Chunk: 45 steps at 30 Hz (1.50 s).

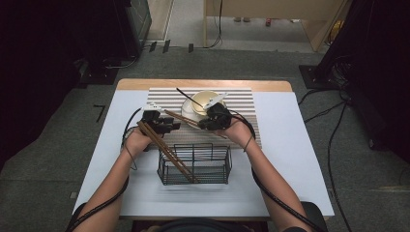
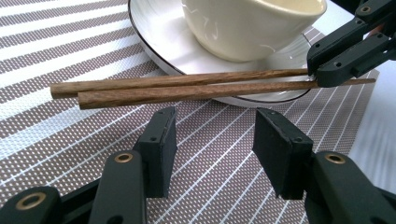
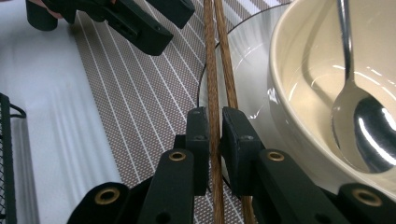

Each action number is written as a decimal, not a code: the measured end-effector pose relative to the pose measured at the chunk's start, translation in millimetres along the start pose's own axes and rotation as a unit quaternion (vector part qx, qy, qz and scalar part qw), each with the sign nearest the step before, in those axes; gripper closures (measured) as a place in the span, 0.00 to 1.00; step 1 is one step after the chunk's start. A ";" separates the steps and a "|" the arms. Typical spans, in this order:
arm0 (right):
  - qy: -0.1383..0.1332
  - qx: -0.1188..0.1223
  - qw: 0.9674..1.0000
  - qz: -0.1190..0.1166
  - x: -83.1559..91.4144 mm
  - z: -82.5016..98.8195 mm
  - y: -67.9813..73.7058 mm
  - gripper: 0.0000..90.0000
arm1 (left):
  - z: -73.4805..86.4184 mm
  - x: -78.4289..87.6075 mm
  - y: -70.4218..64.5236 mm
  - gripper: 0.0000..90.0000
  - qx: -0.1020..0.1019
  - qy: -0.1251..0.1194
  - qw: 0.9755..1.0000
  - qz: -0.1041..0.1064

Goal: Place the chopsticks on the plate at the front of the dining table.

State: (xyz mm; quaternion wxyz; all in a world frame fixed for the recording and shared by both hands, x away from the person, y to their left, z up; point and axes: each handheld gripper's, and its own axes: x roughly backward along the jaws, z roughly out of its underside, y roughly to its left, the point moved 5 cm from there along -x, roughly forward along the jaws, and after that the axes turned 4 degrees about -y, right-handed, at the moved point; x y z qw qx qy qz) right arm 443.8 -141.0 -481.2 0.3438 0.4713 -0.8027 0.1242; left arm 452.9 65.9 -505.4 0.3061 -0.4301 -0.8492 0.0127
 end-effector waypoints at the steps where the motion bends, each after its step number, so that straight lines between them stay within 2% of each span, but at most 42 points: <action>1: -0.004 0.000 1.000 -0.003 0.9 0.0 0.2 0.89 | -0.2 0.3 -0.6 0.55 -0.002 0.001 1.000 0.000; 5: -0.014 -0.004 1.000 -0.009 4.9 1.1 1.6 0.85 | -0.5 0.7 -1.6 0.55 -0.004 0.005 1.000 -0.006; 10: -0.026 -0.001 1.000 -0.016 11.2 3.3 6.0 0.78 | -1.3 2.8 -2.1 0.49 -0.009 0.001 1.000 -0.012; 14: -0.037 -0.007 0.999 -0.018 17.8 5.3 8.5 0.64 | -1.8 6.5 -1.9 0.45 -0.003 -0.001 1.000 -0.011; 19: -0.042 -0.009 0.999 -0.018 22.7 9.6 10.6 0.55 | -1.8 8.2 -1.2 0.41 -0.002 -0.001 1.000 -0.020; 24: -0.047 0.004 0.999 -0.014 27.0 12.7 14.1 0.49 | -2.3 9.3 -1.6 0.40 -0.004 -0.003 1.000 -0.021; 27: -0.047 0.010 0.999 -0.008 30.6 15.5 15.0 0.48 | -2.7 9.8 -2.3 0.40 -0.003 -0.005 1.000 -0.019; 36: -0.055 -0.003 0.998 0.008 37.0 26.5 7.8 0.50 | -3.7 9.6 -4.2 0.42 -0.008 -0.011 1.000 -0.020; 40: -0.052 -0.001 0.998 0.020 37.2 31.7 3.8 0.50 | -2.9 9.4 -6.3 0.41 -0.015 -0.012 1.000 -0.022; 45: -0.051 -0.011 0.998 0.026 38.8 38.0 -0.1 0.51 | -2.7 8.5 -6.3 0.41 -0.011 -0.008 1.000 -0.019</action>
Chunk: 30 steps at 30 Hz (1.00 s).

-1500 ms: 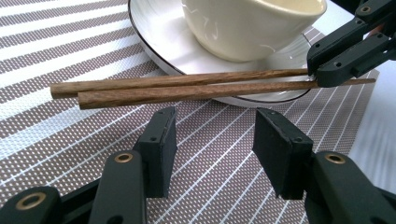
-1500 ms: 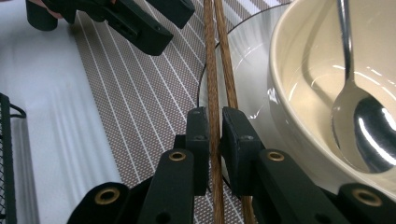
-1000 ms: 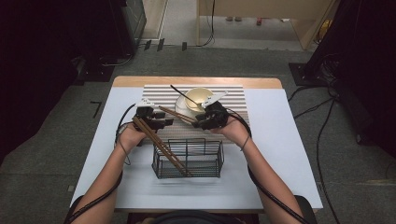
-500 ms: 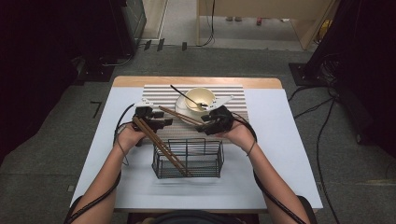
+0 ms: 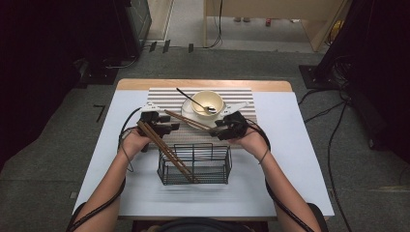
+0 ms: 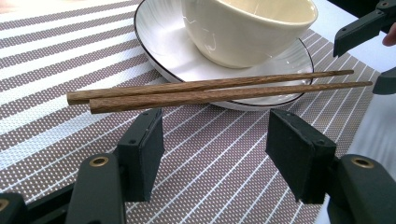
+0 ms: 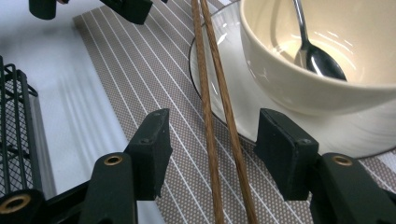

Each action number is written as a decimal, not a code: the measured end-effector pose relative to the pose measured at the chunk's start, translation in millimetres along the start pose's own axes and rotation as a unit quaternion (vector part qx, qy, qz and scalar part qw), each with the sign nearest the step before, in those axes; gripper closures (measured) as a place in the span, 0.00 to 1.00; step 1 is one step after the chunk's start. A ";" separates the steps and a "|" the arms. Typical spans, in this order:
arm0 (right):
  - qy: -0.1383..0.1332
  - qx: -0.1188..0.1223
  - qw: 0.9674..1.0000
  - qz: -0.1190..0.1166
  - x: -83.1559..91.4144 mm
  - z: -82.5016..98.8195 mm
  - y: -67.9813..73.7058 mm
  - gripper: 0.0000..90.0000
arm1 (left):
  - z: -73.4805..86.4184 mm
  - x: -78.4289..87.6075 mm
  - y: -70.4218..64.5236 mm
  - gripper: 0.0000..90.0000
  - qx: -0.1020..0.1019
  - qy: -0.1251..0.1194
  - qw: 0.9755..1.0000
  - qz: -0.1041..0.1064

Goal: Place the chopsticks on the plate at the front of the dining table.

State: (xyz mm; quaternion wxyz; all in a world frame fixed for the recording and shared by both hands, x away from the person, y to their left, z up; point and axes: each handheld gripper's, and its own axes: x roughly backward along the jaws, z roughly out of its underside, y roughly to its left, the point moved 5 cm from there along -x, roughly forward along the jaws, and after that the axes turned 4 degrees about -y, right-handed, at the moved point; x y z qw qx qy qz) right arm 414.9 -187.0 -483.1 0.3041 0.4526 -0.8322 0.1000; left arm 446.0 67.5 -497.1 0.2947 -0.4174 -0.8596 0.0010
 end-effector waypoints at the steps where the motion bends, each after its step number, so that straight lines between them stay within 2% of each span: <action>1: 0.000 0.000 1.000 0.001 0.3 1.1 -0.4 0.51 | 0.1 -0.5 0.0 0.41 0.001 0.001 1.000 0.000; 6: 0.009 -0.005 1.000 0.006 -0.5 7.9 -2.0 0.52 | -0.4 -2.5 -1.4 0.42 -0.002 0.002 1.000 0.003; 11: 0.021 -0.001 1.000 0.013 -3.6 16.1 -3.8 0.57 | -1.1 -2.7 -1.3 0.42 -0.004 0.001 1.000 0.002; 23: 0.033 -0.003 0.999 0.021 -6.2 23.4 -6.1 0.70 | -1.4 -5.0 0.1 0.42 -0.001 0.001 1.000 0.002; 30: 0.034 -0.014 0.999 0.022 -6.8 22.8 -6.3 0.85 | -1.3 -5.4 0.2 0.42 0.000 0.000 1.000 0.003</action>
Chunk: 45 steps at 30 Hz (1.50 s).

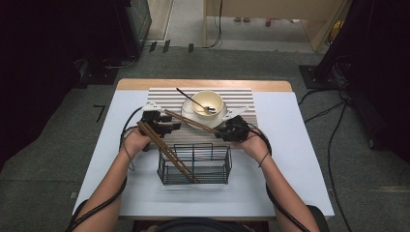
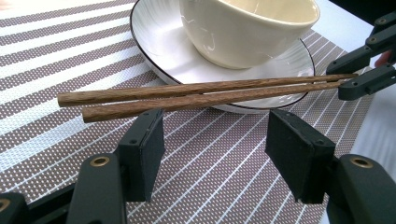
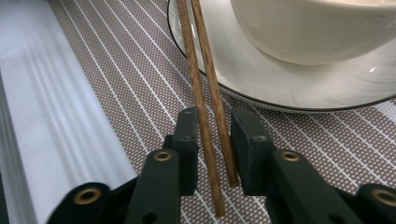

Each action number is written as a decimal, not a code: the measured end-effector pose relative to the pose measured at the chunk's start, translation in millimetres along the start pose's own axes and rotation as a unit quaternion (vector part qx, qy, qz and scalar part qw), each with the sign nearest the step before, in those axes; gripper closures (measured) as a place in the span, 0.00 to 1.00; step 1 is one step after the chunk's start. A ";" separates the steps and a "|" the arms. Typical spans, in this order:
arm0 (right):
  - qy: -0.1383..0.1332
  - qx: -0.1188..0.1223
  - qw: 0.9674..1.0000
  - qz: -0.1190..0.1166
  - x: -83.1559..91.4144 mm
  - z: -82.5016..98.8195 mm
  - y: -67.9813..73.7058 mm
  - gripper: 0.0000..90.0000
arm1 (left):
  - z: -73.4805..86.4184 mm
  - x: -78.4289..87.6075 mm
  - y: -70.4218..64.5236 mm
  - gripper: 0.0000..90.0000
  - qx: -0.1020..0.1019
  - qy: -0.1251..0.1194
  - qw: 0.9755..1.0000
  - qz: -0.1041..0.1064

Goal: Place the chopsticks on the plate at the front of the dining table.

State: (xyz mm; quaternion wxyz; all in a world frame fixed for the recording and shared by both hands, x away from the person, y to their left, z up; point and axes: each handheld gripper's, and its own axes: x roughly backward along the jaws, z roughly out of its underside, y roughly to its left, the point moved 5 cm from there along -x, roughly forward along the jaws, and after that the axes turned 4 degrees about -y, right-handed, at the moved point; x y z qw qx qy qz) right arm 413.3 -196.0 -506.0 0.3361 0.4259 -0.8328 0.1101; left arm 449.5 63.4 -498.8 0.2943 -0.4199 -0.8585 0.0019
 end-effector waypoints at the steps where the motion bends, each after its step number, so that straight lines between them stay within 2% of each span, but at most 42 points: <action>1: 0.000 -0.001 1.000 -0.001 -0.2 -0.2 0.1 0.86 | 0.0 -0.1 0.0 0.42 0.000 0.000 1.000 0.000; 11: -0.003 -0.003 1.000 0.001 -3.9 -3.9 2.7 0.88 | -1.1 -4.1 -3.2 0.42 -0.006 -0.008 1.000 0.002; 22: -0.003 -0.014 1.000 0.013 -11.8 -9.1 4.8 0.89 | -3.8 -7.4 5.0 0.42 0.003 -0.014 1.000 -0.007; 29: -0.009 -0.016 1.000 0.018 -14.4 -11.6 7.0 0.90 | -7.6 -8.4 6.6 0.41 -0.001 -0.022 1.000 -0.010; 39: -0.010 -0.013 1.000 0.008 -14.4 -9.8 8.3 0.82 | -9.0 -9.6 4.5 0.41 -0.005 -0.022 1.000 -0.007; 45: -0.012 -0.019 1.000 0.015 -7.0 -7.1 5.2 0.81 | -11.4 -7.2 4.5 0.43 -0.002 -0.021 1.000 -0.006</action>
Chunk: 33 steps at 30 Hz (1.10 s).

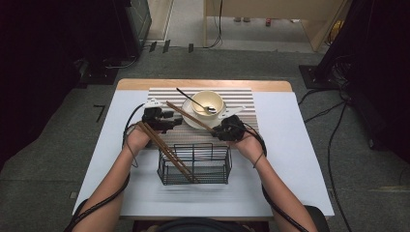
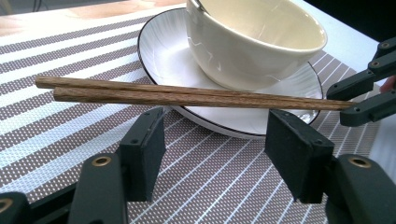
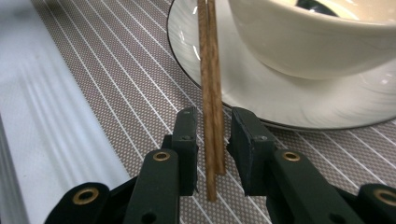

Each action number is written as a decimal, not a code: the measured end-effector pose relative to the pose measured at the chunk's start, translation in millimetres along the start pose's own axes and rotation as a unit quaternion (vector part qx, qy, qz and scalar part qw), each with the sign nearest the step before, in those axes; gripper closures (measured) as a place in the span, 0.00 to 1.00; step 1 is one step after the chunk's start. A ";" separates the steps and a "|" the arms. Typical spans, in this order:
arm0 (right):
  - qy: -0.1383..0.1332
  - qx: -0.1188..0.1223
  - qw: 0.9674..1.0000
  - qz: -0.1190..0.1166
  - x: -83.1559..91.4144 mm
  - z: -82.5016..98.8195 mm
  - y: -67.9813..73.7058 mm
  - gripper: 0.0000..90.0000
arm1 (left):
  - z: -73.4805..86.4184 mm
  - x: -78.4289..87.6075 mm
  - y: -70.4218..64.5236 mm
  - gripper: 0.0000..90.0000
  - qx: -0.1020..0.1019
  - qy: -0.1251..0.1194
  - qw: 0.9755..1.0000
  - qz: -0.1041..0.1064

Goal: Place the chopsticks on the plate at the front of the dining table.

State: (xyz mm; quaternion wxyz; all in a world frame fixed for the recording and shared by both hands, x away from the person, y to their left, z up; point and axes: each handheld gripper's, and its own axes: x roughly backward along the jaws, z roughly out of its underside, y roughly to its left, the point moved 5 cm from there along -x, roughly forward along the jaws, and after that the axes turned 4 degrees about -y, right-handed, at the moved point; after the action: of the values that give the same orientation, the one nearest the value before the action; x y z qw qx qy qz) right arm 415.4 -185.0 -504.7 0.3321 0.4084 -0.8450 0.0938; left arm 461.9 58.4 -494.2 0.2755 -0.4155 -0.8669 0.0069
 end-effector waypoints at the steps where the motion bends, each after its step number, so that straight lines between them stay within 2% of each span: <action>1: 0.001 -0.004 1.000 0.000 2.2 0.5 0.1 0.81 | 0.0 0.2 0.3 0.44 -0.001 0.000 1.000 0.000; 5: 0.002 -0.004 1.000 0.001 10.9 1.9 -1.1 0.81 | -0.6 0.0 2.2 0.45 -0.001 0.000 1.000 -0.002; 9: 0.007 -0.015 1.000 -0.003 13.9 4.4 -3.1 0.84 | -1.6 -1.6 2.3 0.45 0.002 0.000 1.000 -0.001; 14: 0.017 -0.015 1.000 -0.003 9.8 7.8 -0.7 0.91 | -2.3 -4.1 1.5 0.44 0.000 -0.001 1.000 0.000; 20: 0.017 -0.021 1.000 0.003 6.4 5.3 1.5 0.91 | -3.2 -6.2 0.3 0.45 0.001 -0.003 1.000 0.004; 28: 0.010 -0.026 0.999 0.015 -1.8 -0.4 4.4 0.91 | -7.4 -14.2 -4.0 0.45 -0.010 -0.017 1.000 0.010; 30: 0.008 -0.027 0.999 0.017 -3.5 -1.2 4.9 0.91 | -6.9 -16.1 -6.3 0.45 -0.019 -0.016 1.000 0.013; 33: 0.006 -0.027 0.999 0.018 -5.2 -2.1 5.4 0.91 | -5.6 -19.2 -8.4 0.45 -0.021 -0.012 1.000 0.015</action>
State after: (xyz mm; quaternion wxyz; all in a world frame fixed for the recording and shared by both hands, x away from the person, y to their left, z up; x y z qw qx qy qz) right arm 414.7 -177.3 -505.8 0.3458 0.3836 -0.8526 0.0796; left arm 468.2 37.8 -496.5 0.2560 -0.4340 -0.8638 -0.0027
